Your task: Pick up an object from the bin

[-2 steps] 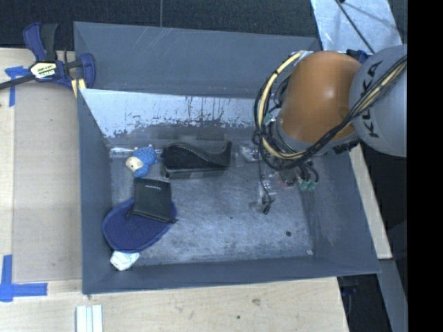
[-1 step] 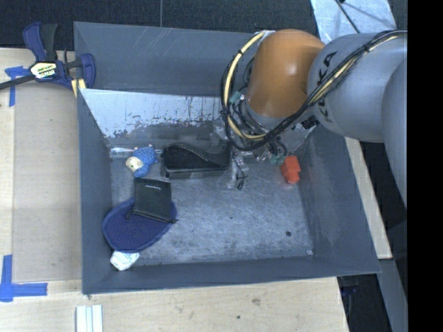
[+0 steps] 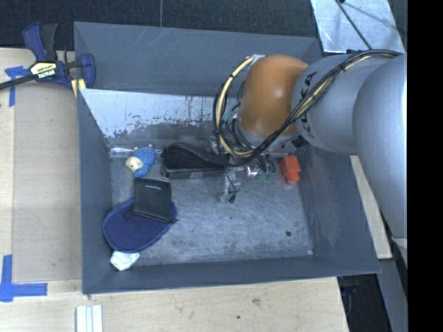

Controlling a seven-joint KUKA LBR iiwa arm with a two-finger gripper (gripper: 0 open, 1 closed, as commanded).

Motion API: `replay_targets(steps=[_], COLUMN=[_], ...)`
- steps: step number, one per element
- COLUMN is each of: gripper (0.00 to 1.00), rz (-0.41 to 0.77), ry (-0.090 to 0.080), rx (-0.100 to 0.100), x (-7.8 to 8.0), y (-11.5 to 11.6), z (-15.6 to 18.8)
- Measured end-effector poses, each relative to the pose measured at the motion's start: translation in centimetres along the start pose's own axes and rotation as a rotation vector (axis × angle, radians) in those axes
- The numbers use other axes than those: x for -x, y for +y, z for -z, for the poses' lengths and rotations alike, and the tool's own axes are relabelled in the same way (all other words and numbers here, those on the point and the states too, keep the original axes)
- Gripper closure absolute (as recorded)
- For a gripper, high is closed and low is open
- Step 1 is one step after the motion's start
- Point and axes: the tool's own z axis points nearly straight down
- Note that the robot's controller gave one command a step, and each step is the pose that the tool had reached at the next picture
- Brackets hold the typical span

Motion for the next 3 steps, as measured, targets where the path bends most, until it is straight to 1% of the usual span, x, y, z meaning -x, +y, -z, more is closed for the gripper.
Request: replay_targets(steps=[1, 2, 3], gripper=[1.00, 1.00, 1.00], rz=[0.000, 0.003, 0.003], ry=[-0.010, -0.004, -0.002], rx=[-0.001, -0.002, -0.003], x=[0.3, -1.8, -1.8], y=[0.0, 0.8, -0.3], z=[0.5, 11.0, 14.7])
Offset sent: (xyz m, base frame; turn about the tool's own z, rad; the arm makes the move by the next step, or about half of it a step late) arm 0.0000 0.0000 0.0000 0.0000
